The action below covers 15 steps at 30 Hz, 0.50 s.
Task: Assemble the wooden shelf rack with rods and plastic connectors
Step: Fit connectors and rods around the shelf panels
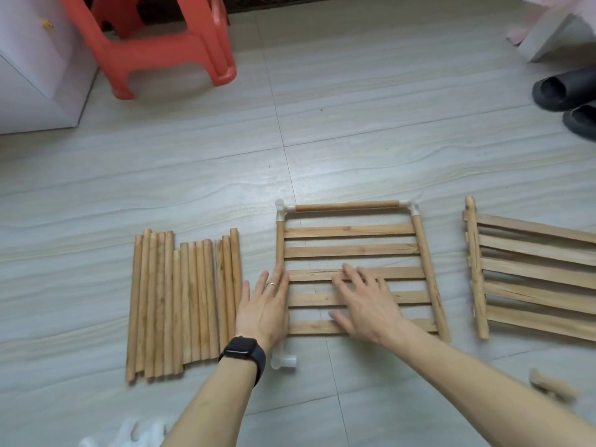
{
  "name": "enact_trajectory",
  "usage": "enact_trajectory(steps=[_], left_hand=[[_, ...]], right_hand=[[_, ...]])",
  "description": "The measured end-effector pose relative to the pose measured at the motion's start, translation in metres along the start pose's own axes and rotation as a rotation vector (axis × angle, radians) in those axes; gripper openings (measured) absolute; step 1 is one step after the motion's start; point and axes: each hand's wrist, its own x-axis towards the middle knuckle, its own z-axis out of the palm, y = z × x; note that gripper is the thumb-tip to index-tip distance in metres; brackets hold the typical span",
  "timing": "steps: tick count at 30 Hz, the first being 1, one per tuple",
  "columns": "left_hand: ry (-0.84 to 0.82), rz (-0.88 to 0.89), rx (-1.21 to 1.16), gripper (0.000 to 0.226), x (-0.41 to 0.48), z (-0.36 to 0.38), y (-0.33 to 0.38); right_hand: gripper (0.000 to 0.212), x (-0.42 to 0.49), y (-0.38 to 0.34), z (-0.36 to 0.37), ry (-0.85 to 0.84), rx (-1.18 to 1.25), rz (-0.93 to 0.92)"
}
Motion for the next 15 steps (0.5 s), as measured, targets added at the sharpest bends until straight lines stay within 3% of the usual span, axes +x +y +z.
enact_trajectory(steps=[4, 9, 15], left_hand=[[0.181, -0.293, -0.096, 0.056, -0.016, 0.002, -0.024], [0.126, -0.687, -0.300, 0.058, -0.033, 0.006, -0.075], [0.085, -1.011, -0.560, 0.056, -0.057, 0.014, -0.155]], right_hand=[[0.073, -0.010, -0.004, 0.026, -0.084, -0.028, 0.008], [0.067, 0.005, 0.001, 0.015, -0.116, -0.005, 0.072], [0.064, 0.015, -0.007, 0.000, -0.225, -0.085, 0.123]])
